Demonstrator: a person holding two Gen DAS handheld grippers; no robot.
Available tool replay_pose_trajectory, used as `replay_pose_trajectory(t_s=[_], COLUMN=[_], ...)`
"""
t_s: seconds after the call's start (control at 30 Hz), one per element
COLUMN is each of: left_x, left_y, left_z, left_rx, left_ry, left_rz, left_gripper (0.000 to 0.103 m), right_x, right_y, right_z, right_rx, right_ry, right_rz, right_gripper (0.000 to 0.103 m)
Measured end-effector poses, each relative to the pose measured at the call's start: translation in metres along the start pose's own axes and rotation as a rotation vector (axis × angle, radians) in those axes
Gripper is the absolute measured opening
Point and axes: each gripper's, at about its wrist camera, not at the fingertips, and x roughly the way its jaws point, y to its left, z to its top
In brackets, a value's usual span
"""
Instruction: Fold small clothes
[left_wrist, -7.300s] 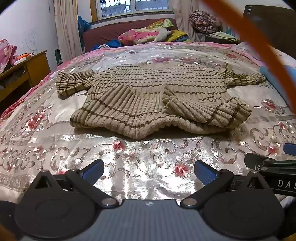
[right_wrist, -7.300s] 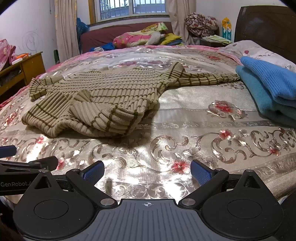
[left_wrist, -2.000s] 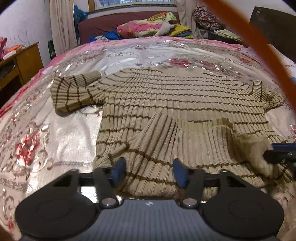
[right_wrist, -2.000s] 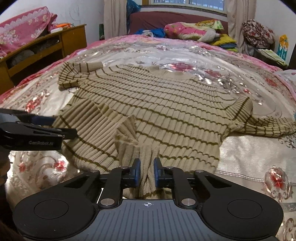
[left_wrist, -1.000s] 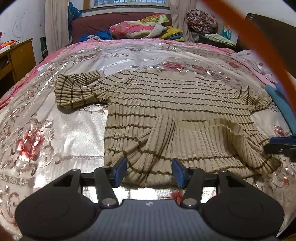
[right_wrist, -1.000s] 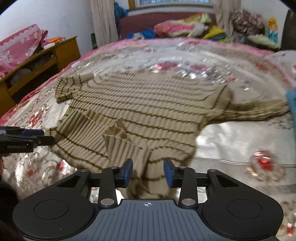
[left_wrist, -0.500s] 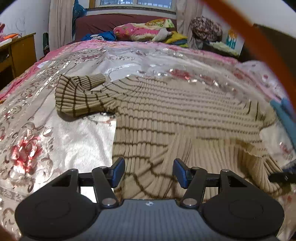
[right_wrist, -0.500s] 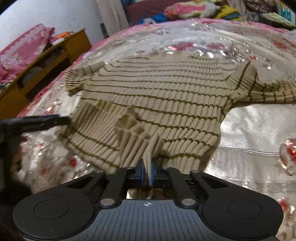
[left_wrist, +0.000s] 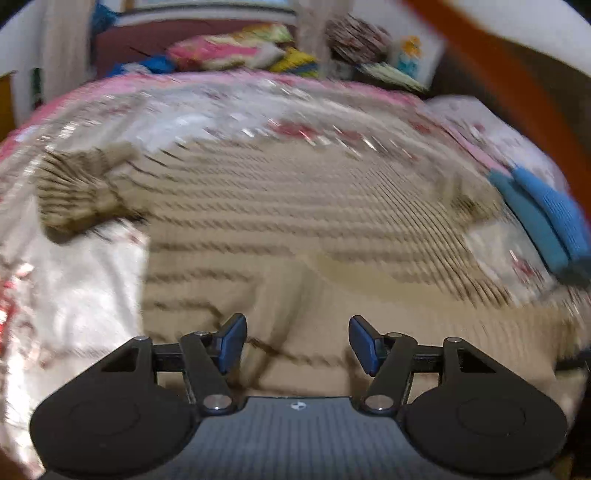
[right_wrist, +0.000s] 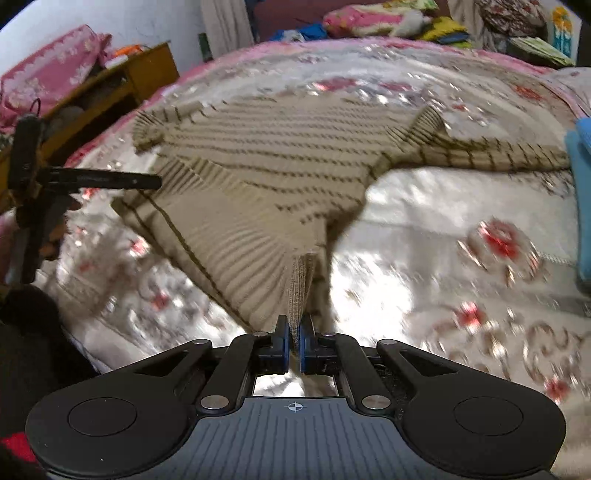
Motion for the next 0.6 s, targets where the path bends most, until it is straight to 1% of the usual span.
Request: replay_pose_trajectory(t_s=[0.1,0.13,0.2,0.27,0.33,0.37,0.43,0.53,0.6], left_x=[-0.008,-0.013,-0.023,-0.032,-0.044,-0.048,-0.053,-0.062,-0.064], left_y=[-0.016,-0.02,-0.021,-0.018,-0.011,-0.008,0.0,0.009,0.012], left_z=[-0.02,-0.027,-0.036,-0.042,-0.045,-0.045,-0.042,-0.038,-0.035], left_rx=[0.086,0.108,0.126,0.121,0.106,0.095,0.062,0.028,0.008], left_ry=[0.05,0.062,0.092,0.107,0.096,0.086,0.063,0.012,-0.015], left_rz=[-0.037,-0.043,-0.049,-0.037,-0.012,-0.004,0.001,0.01,0.017], left_gripper=[0.065,0.065,0.065,0.065,0.065,0.065,0.065,0.066,0.066], right_x=[0.0,0.0,0.0,-0.003,-0.01,-0.014,-0.022,-0.02,-0.005], right_y=[0.002,0.003,0.003,0.001,-0.002,-0.003,-0.001,0.014,0.034], right_z=[-0.008,-0.01,-0.013,-0.012,-0.01,-0.008,0.001,0.025,0.047], right_rx=[-0.039,-0.053,-0.073,-0.081,-0.072,-0.069,-0.066,-0.082,-0.106], right_ry=[0.015,0.02,0.036,0.046,0.036,0.024,-0.023,-0.1,-0.128], right_rz=[-0.029,-0.043,-0.067,-0.088,-0.109,-0.117,-0.124,-0.069,-0.002], right_gripper=[0.005,0.008,0.009,0.01,0.01,0.012,0.013,0.013,0.014])
